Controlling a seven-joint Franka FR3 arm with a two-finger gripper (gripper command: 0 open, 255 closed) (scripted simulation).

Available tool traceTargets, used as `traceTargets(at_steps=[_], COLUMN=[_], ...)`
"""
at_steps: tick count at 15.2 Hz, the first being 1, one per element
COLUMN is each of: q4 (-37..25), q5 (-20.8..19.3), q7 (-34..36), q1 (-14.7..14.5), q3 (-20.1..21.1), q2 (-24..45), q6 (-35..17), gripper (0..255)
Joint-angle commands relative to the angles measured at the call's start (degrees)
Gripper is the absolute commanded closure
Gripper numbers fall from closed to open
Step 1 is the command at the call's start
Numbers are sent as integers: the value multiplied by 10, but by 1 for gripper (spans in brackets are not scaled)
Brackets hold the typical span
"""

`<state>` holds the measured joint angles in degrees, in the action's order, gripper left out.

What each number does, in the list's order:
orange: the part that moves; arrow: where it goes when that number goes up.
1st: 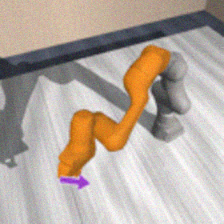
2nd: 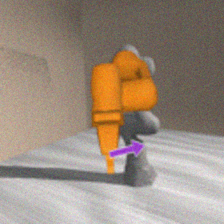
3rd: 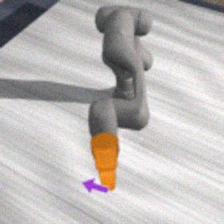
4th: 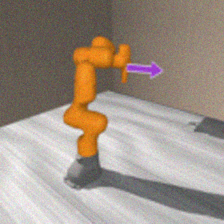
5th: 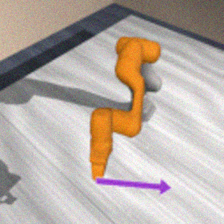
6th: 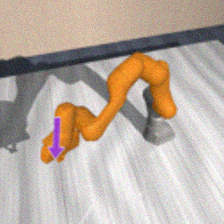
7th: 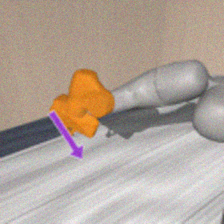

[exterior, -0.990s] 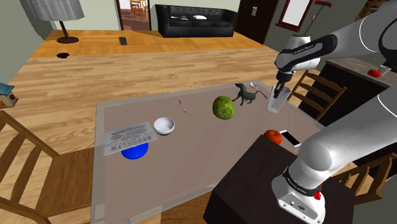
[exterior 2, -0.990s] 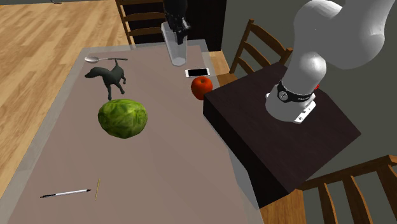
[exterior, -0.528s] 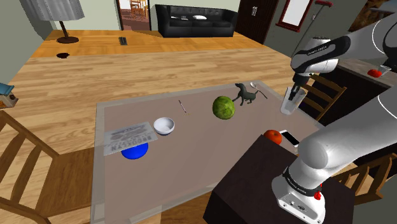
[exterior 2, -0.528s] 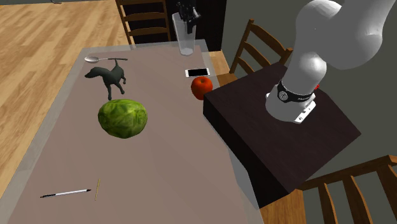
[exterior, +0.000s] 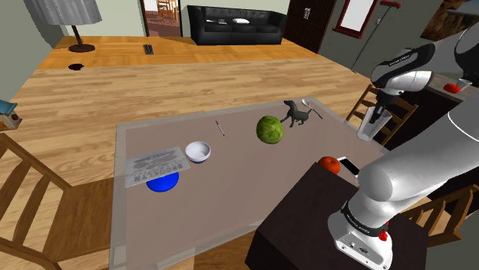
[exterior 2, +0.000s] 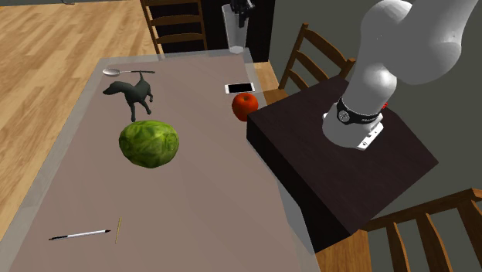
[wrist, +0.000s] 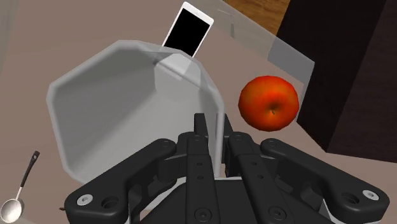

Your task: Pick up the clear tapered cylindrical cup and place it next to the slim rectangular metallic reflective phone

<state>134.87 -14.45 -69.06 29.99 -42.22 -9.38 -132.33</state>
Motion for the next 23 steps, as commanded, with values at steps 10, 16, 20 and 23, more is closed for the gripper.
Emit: traceTargets(at_steps=[10, 16, 20, 23], q4=[-130, -203, -191, -184], q5=[178, 271, 293, 309], q7=[-267, -373, -387, -398], q1=[62, 137, 147, 156], q3=[-93, -80, -68, -58], q2=[161, 249, 268, 283], q6=[0, 18, -7, -25], gripper=[255, 255, 255, 255])
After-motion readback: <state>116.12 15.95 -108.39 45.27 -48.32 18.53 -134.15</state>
